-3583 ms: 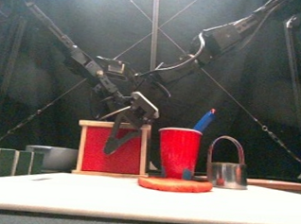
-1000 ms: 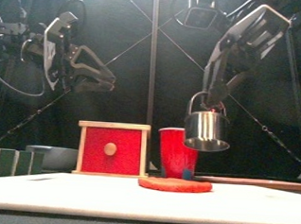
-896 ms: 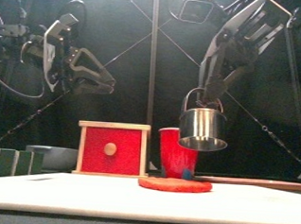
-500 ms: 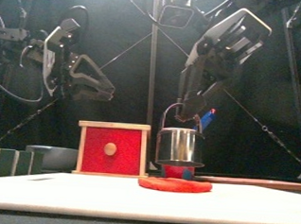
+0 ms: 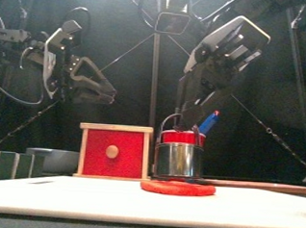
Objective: Get the cutter from the drawer then cut the dough then place the extra dough in the bowl
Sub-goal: Cut the dough
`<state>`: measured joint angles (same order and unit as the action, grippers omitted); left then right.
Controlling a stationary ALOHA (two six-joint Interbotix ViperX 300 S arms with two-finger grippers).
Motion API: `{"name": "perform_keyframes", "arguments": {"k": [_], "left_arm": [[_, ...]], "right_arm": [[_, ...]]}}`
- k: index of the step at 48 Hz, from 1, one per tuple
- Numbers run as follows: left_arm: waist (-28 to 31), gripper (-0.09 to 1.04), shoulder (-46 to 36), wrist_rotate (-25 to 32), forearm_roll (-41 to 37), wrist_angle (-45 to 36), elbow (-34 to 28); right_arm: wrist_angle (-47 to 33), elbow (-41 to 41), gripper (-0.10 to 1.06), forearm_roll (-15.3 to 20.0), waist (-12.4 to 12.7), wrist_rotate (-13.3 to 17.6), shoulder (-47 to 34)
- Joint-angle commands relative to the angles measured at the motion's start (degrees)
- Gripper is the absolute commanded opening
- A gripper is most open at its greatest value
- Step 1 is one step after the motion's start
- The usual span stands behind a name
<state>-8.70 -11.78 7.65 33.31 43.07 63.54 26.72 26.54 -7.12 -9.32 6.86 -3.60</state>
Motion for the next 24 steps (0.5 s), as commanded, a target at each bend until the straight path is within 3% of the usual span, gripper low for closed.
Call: {"name": "perform_keyframes", "arguments": {"k": [1, 13, 18, 24], "left_arm": [[-0.1, 0.69, 0.0, -0.1, 0.1, 0.2, -0.3], [-0.1, 0.69, 0.0, -0.1, 0.1, 0.2, -0.1], [-0.1, 0.69, 0.1, -0.1, 0.1, 0.2, -0.1], [-0.1, 0.69, 0.4, -0.1, 0.5, 0.2, -0.1]], "right_arm": [[0.3, -1.2, 0.4, -1.4, 0.2, 4.8, 1.3], [1.7, -1.2, 0.4, -11.1, -0.2, 17.3, 1.2], [1.7, -1.2, 0.4, -12.4, -0.4, 19.6, 1.2], [2.2, -1.2, 0.4, -12.0, -1.4, 19.9, 1.2]]}}
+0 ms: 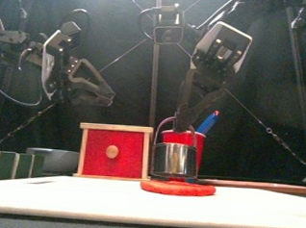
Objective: Get the cutter from the drawer then cut the dough then place the extra dough in the bowl
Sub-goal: Cut the dough
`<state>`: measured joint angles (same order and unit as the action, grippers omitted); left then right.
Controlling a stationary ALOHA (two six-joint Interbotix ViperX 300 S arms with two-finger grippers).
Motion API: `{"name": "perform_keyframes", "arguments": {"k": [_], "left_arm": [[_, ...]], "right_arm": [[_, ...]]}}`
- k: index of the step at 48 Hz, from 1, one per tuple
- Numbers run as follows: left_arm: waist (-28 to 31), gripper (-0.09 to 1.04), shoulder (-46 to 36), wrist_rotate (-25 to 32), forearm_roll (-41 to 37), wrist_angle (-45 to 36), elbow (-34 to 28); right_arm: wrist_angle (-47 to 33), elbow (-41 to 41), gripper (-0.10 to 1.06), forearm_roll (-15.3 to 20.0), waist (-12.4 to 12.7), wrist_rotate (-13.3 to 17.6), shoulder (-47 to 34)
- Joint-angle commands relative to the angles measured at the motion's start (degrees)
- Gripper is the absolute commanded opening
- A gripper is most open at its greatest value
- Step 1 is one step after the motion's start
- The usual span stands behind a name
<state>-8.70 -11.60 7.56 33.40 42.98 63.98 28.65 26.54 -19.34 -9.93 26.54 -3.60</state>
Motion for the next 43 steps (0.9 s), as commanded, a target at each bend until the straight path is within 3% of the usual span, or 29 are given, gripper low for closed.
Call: {"name": "perform_keyframes", "arguments": {"k": [1, 11, 31, 43], "left_arm": [[-0.1, 0.69, 0.3, 0.0, 0.6, 0.3, -0.5], [-0.1, 0.69, 0.9, 0.0, 1.1, 0.3, -0.5], [-0.1, 0.69, 1.6, -0.1, 1.6, -1.5, -0.5], [-0.1, 0.69, 1.6, -0.1, 1.5, -1.5, -0.5]], "right_arm": [[0.5, -1.2, 0.4, 0.5, -1.0, 0.2, 1.2], [1.1, -1.5, 0.4, 1.2, -2.2, 0.1, 0.8], [1.0, -3.0, 0.4, 1.3, -2.2, 0.2, -0.5], [1.2, -1.5, 0.42, 3.2, -2.3, 0.1, -0.8]]}}
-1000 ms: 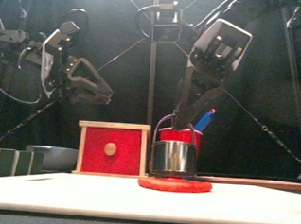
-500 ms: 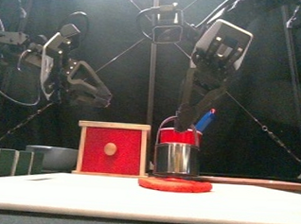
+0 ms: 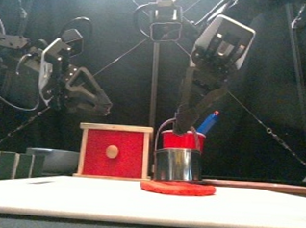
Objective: Get the cutter from the drawer then cut the dough then place the extra dough in the bowl
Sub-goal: Cut the dough
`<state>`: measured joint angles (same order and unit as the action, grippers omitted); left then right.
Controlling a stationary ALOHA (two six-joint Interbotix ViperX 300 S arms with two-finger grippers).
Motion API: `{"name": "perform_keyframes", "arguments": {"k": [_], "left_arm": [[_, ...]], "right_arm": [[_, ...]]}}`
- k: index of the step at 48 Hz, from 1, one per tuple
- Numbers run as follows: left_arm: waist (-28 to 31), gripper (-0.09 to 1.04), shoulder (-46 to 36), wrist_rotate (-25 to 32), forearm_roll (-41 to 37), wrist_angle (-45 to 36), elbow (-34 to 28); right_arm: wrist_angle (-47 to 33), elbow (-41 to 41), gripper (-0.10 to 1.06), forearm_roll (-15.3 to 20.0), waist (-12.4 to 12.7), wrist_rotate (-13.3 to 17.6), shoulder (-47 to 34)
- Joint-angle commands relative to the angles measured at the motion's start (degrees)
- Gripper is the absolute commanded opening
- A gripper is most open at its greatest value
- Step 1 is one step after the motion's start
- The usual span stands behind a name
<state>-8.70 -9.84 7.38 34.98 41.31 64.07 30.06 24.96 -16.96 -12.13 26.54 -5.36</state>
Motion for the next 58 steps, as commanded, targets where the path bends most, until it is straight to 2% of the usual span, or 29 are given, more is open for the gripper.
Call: {"name": "perform_keyframes", "arguments": {"k": [1, 7, 11, 17, 22, 29, 33, 39, 47, 51, 55, 58], "left_arm": [[-0.1, 0.69, -0.2, 0.1, 0.0, 0.2, -0.6], [-0.1, 0.69, -0.2, 0.2, 0.0, 0.1, -0.9], [-0.1, 0.69, -0.2, 0.3, 0.1, 0.2, -1.1], [-0.1, 0.69, -0.2, 0.4, 0.1, 0.2, -1.3], [-0.1, 0.69, 0.0, 0.8, -0.1, 0.6, -1.5], [-0.1, 0.71, 1.4, 2.2, -2.2, 1.3, -3.3], [-0.8, 0.72, 2.9, 3.1, -3.1, 1.3, -5.1], [-2.6, 0.76, 6.9, 5.3, -5.8, 1.8, -8.5], [-5.4, 0.88, 15.2, 7.1, -7.5, 5.5, -14.0], [-6.5, 0.93, 19.2, 7.0, -7.4, 7.5, -16.5], [-7.4, 0.94, 22.3, 6.9, -7.4, 9.6, -18.8], [-8.3, 0.94, 24.1, 7.0, -7.3, 10.6, -20.4]], "right_arm": [[-0.4, 0.2, 0.43, 0.9, -0.2, 0.1, 0.9], [-1.1, 0.4, 0.54, 1.1, -0.6, 0.1, 1.1], [-1.1, 0.5, 0.67, 1.2, -0.7, 0.1, 1.4], [-1.2, 0.7, 0.77, 1.1, -0.5, 0.1, 2.2], [-2.4, 1.3, 0.79, 0.3, -0.3, 0.0, 4.0], [-8.2, 5.1, 0.79, 0.2, -0.1, 0.0, 8.3], [-13.9, 9.0, 0.79, 0.0, 0.7, 0.0, 11.0], [-27.8, 16.3, 0.79, -1.8, 2.0, -1.0, 14.8], [-48.8, 29.2, 0.79, -8.3, 7.2, -1.6, 19.3], [-58.1, 33.8, 0.79, -11.2, 8.8, -3.1, 19.6], [-62.8, 35.7, 0.79, -9.6, 9.6, -6.8, 18.0], [-65.4, 35.8, 0.79, -5.1, 9.6, -11.4, 15.0]]}}
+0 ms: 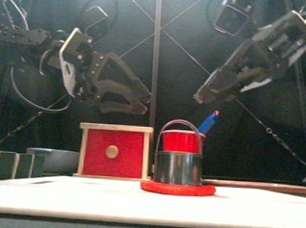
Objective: Get the cutter from the drawer then cut the dough then place the extra dough in the bowl
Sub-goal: Cut the dough
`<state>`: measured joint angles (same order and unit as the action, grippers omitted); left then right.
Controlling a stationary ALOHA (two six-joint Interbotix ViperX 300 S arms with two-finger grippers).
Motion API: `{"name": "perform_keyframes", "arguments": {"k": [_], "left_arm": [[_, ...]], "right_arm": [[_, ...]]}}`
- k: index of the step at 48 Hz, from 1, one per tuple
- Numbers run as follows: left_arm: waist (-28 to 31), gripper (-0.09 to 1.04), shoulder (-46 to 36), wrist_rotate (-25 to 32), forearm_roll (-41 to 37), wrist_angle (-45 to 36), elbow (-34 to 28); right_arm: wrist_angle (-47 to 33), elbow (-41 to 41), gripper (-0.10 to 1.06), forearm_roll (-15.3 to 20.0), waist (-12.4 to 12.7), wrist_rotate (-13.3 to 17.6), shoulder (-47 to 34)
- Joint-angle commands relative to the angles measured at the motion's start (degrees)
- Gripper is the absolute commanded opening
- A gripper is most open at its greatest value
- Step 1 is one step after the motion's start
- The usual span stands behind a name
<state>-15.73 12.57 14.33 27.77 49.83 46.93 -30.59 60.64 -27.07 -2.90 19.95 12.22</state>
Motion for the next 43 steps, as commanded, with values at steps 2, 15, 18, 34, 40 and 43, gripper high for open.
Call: {"name": "perform_keyframes", "arguments": {"k": [2, 15, 18, 34, 40, 43], "left_arm": [[-1.5, 0.94, 2.6, 0.1, -0.1, 2.5, -3.9], [-2.2, 0.93, 5.0, -0.1, 1.4, 3.0, -4.4], [-2.2, 0.93, 5.2, 0.0, 2.1, 3.0, -4.1], [-2.7, 0.88, 5.3, 0.3, 2.2, 2.9, -3.2], [-2.5, 0.87, 5.4, 0.1, 2.2, 2.7, -2.9], [-2.5, 0.87, 5.4, 0.0, 2.3, 2.6, -2.9]], "right_arm": [[-7.6, 0.3, 0.79, 8.4, 0.3, -8.8, -4.7], [-25.0, 0.6, 0.79, 25.5, -5.4, -19.0, -16.5], [-25.0, -0.3, 0.79, 26.0, -6.3, -18.9, -17.8], [-25.5, -1.8, 0.79, 28.9, -7.0, -19.7, -20.6], [-25.4, -1.8, 0.79, 28.8, -7.1, -19.4, -20.2], [-25.4, -1.4, 0.79, 28.9, -7.3, -19.2, -20.0]]}}
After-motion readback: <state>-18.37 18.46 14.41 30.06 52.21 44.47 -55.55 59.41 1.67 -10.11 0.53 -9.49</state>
